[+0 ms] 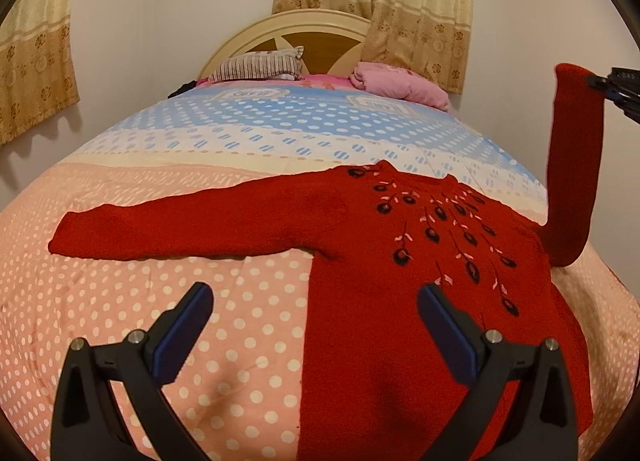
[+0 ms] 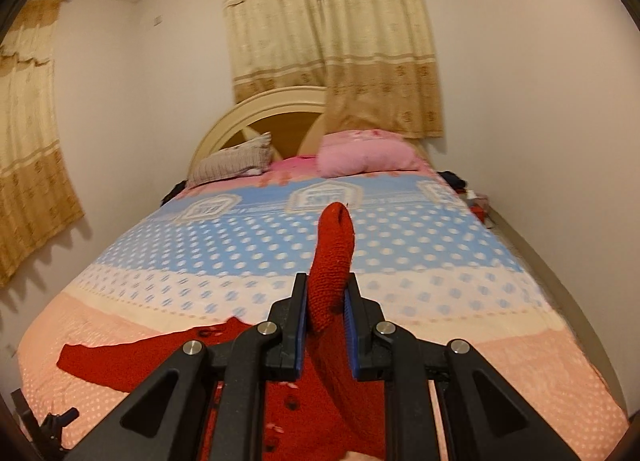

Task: Fold small clothes
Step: 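Lift the gripped sleeve up off the bed with the right gripper, then lay the sleeve across the sweater's chest and open the right gripper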

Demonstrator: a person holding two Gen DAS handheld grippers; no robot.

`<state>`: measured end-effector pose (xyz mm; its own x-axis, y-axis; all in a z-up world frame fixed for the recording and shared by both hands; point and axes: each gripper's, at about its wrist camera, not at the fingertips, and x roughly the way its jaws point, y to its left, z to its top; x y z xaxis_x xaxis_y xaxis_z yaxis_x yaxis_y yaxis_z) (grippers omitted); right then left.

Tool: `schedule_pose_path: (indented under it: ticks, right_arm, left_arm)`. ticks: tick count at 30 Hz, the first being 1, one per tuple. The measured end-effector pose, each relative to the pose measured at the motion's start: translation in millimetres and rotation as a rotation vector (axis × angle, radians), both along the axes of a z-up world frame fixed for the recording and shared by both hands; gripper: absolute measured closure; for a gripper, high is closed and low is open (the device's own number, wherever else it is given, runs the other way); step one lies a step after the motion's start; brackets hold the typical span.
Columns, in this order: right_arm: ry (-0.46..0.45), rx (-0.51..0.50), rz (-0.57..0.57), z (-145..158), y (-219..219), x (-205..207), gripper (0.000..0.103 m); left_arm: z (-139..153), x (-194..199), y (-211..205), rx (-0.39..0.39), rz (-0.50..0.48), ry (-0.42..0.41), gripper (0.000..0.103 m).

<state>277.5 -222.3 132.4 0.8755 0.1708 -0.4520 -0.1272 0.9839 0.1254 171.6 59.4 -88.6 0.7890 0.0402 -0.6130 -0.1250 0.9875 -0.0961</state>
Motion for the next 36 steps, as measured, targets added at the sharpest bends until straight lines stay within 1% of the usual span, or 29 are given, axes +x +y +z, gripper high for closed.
schedule_pose_path:
  ticks: [8, 17, 23, 26, 27, 29, 30, 31, 33, 36]
  right_arm:
    - [0.037, 0.010, 0.098, -25.7, 73.2, 20.2, 0.087]
    - [0.105, 0.009, 0.209, -77.7, 159.6, 39.0, 0.087]
    - [0.172, -0.020, 0.276, -130.0, 208.0, 45.7, 0.087]
    - [0.267, 0.032, 0.381, -166.7, 225.9, 56.1, 0.086]
    - [0.311, 0.051, 0.417, -182.7, 232.3, 57.8, 0.084]
    - [0.377, 0.060, 0.462, -202.1, 238.3, 56.8, 0.072]
    - [0.404, 0.061, 0.485, -211.7, 239.1, 52.2, 0.055]
    - [0.407, 0.064, 0.500, -215.8, 237.5, 47.6, 0.046]
    - [0.416, 0.066, 0.536, -219.7, 227.4, 34.6, 0.046]
    - [0.405, 0.054, 0.514, -216.8, 191.8, 18.5, 0.046]
  left_arm:
    - [-4.4, 2.7, 8.7, -0.023, 0.012, 0.012, 0.000]
    - [-7.1, 5.3, 18.0, -0.035, 0.033, 0.020, 0.000]
    - [-11.5, 7.3, 25.4, -0.055, 0.051, 0.029, 0.000]
    - [-16.8, 9.8, 22.9, -0.056, 0.044, 0.047, 0.000]
    - [-18.5, 10.4, 21.7, -0.055, 0.040, 0.053, 0.000]
    - [-23.3, 13.0, 20.4, -0.063, 0.023, 0.071, 0.000]
    - [-24.8, 13.5, 19.2, -0.054, 0.022, 0.072, 0.000]
    - [-25.6, 13.0, 18.6, -0.044, 0.020, 0.072, 0.000]
    - [-26.5, 13.1, 16.2, -0.037, 0.012, 0.073, 0.000]
    - [-21.8, 13.4, 11.1, -0.052, -0.032, 0.058, 0.000]
